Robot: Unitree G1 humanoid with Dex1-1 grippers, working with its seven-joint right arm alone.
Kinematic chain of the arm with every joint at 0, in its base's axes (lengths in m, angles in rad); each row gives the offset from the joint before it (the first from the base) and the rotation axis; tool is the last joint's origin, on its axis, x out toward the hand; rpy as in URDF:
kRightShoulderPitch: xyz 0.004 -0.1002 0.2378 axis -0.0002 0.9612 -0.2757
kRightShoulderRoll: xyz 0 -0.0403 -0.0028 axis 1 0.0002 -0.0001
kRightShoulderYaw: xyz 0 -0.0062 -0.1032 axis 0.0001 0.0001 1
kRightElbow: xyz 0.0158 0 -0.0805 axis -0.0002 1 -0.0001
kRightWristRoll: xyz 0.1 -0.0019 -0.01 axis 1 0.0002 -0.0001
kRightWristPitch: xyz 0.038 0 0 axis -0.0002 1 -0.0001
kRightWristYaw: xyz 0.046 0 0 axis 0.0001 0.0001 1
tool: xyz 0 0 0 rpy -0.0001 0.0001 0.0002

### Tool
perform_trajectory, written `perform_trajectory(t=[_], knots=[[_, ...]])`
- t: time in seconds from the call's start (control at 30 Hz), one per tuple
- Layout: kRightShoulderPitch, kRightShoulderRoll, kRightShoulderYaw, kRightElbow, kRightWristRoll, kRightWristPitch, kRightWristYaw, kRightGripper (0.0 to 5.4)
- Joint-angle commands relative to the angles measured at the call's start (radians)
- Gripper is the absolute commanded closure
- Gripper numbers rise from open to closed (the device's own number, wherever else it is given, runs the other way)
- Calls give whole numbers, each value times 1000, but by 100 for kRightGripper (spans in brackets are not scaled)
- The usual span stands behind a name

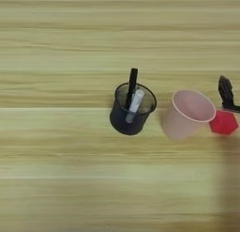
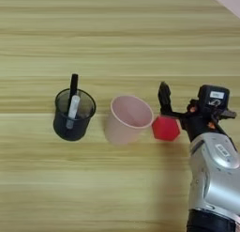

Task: Move the objects on the table

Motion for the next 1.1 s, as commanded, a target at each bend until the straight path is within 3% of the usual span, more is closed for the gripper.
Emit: perform_trajectory(t=[0.03, 0.27, 0.67, 1.1], knots=[[-24, -35, -21, -117, 16, 1, -18, 6], [31, -14, -8, -327, 51, 62, -26, 6], [102, 28, 31, -546, 67, 108, -14, 6], [253, 94, 184, -754, 52, 85, 33, 6]])
